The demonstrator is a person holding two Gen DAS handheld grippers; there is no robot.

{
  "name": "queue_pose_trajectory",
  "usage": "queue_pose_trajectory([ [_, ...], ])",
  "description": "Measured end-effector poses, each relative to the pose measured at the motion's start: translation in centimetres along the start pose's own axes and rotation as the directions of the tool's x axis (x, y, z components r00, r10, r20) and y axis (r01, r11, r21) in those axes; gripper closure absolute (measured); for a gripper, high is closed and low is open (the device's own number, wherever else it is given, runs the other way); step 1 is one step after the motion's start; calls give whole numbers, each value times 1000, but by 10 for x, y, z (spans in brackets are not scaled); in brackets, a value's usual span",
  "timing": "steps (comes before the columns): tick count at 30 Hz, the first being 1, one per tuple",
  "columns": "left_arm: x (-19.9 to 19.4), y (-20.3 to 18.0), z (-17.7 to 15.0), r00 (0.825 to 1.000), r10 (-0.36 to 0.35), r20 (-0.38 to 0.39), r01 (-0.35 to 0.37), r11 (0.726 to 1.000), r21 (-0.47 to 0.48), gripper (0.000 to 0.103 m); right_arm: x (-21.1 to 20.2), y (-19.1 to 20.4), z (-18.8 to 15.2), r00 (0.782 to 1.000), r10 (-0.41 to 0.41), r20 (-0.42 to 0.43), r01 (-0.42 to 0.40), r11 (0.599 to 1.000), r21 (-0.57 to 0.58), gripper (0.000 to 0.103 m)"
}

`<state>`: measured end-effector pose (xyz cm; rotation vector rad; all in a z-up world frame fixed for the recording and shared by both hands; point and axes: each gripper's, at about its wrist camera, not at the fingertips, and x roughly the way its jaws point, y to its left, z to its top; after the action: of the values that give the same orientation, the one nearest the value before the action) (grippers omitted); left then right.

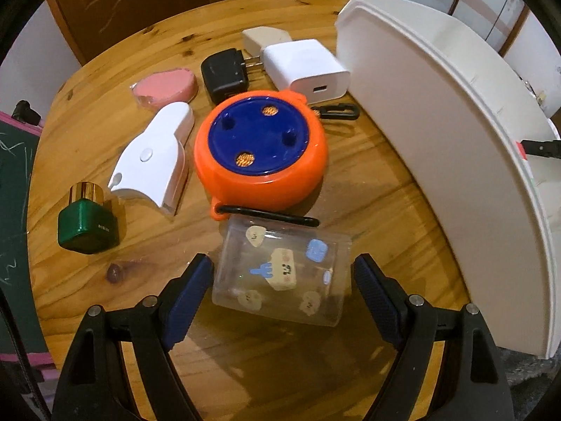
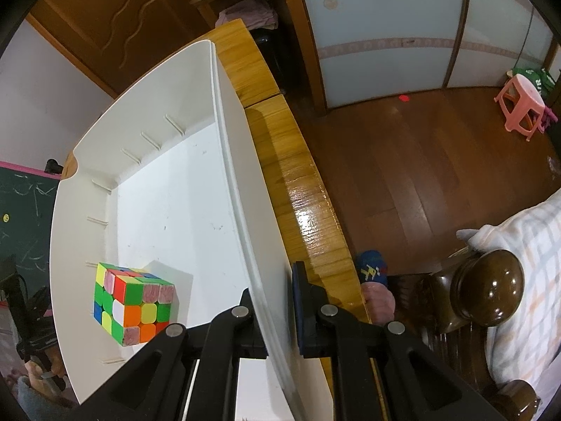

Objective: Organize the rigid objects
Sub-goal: 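Move the left gripper back to the clear sticker box and close on it, then lift the clear sticker box with the left gripper and carry it over the bin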

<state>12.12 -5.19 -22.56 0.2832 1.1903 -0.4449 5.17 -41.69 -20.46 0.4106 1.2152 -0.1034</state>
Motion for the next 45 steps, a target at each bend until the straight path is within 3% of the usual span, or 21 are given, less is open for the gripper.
queue_pose_trajectory([
  [6,-1,-2,-4,999,12,33,-13,1000,28,22,0,0,0,1000,-1,1,1,1000,1,93],
  [8,-5,-5,-5,999,12,46,-13,999,37,37,0,0,-1,1000,-2,3,2,1000,1,93],
  [17,-19,-20,-20,996,77,53,-78,997,28,38,0,3,-2,1000,-19,13,19,1000,-13,93],
  [24,-67,-34,-30,992,83,99,-85,996,19,38,-3,1,-1,1000,-9,22,9,1000,-4,93],
  [34,-151,-71,15,967,38,251,-55,997,60,38,-3,3,-3,999,-19,26,20,1000,-12,93],
  [45,-182,-116,77,950,-47,308,19,996,92,38,-3,3,-3,1000,-15,24,15,1000,-8,93],
])
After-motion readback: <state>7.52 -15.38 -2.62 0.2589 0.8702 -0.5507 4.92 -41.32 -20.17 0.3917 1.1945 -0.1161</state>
